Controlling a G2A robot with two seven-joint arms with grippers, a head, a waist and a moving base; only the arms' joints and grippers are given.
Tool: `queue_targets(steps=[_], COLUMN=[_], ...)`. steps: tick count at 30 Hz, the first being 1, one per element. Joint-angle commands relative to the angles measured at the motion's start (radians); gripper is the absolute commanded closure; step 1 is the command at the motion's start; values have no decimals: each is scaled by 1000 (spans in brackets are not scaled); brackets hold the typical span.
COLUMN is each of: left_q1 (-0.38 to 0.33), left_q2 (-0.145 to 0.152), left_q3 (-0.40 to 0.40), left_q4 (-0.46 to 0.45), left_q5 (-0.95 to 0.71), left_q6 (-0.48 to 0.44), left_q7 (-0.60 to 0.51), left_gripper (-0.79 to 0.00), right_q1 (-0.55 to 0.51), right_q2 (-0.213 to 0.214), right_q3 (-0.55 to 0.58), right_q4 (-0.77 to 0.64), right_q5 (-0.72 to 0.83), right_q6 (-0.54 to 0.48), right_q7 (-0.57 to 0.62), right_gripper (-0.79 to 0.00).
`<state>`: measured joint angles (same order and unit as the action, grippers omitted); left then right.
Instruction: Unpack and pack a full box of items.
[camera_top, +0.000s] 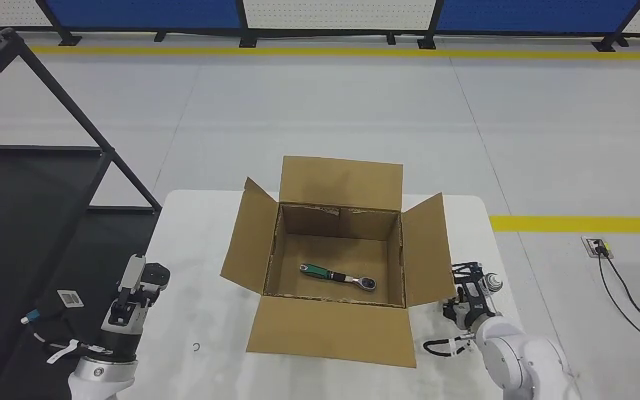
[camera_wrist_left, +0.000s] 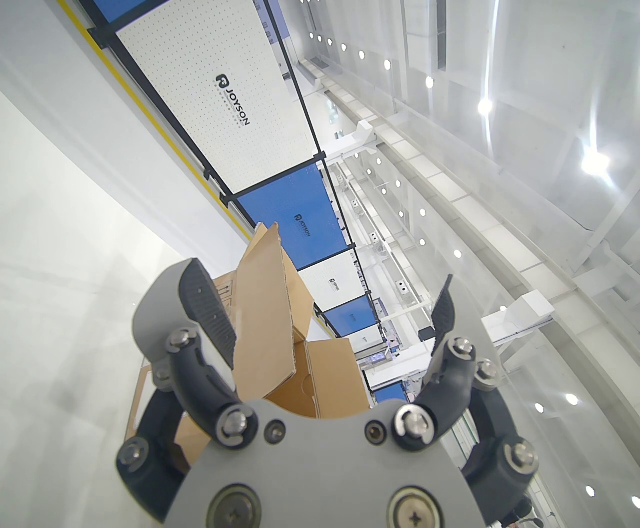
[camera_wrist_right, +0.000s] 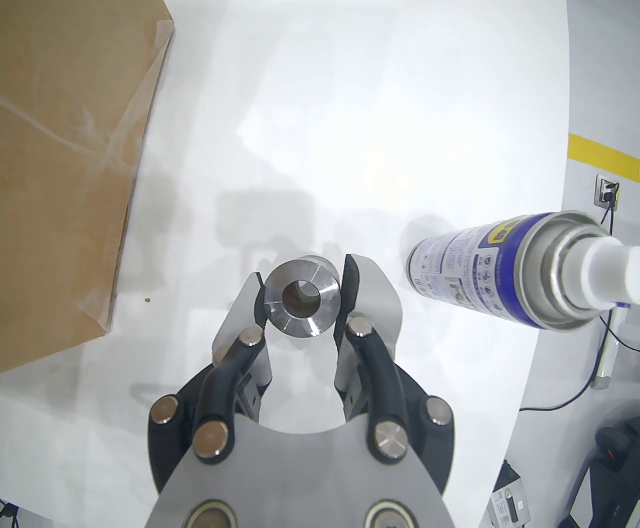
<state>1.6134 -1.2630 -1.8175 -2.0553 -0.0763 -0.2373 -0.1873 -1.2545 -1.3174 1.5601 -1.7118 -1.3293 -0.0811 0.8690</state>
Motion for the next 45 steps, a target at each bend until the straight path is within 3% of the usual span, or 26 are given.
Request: queue_targets(steps=[1, 3, 4, 6, 17, 24, 31, 38, 45], left_q1=[0, 0, 0, 0, 0, 0, 0, 0, 0], left_q2=[0, 0, 0, 0, 0, 0, 0, 0, 0], left_q3=[0, 0, 0, 0, 0, 0, 0, 0, 0], left_q4=[0, 0, 0, 0, 0, 0, 0, 0, 0], left_q5=[0, 0, 0, 0, 0, 0, 0, 0, 0], left_q6=[0, 0, 0, 0, 0, 0, 0, 0, 0], left_q7=[0, 0, 0, 0, 0, 0, 0, 0, 0], left_gripper=[-785, -785, -785, -785, -785, -785, -785, -785, -785], right_q1=[-2, -4, -7, -14, -147, -214, -209, -154, -154], right_q2=[1, 2, 3, 5, 19, 25, 36, 52, 52], right_q3=[1, 3, 6, 14, 147, 233, 274, 204, 204], right_q4=[-4, -11, -18, -35, -344, -533, -638, -638, -638], right_q5=[1, 4, 6, 4, 75, 132, 246, 329, 329], right_q6=[1, 3, 4, 8, 10, -5, -123, -280, -280], right_q7=[-1, -1, -2, -6, -44, -84, -88, -43, -43], right_gripper=[-465, -496, -566, -613, -662, -785, -785, -785, -785])
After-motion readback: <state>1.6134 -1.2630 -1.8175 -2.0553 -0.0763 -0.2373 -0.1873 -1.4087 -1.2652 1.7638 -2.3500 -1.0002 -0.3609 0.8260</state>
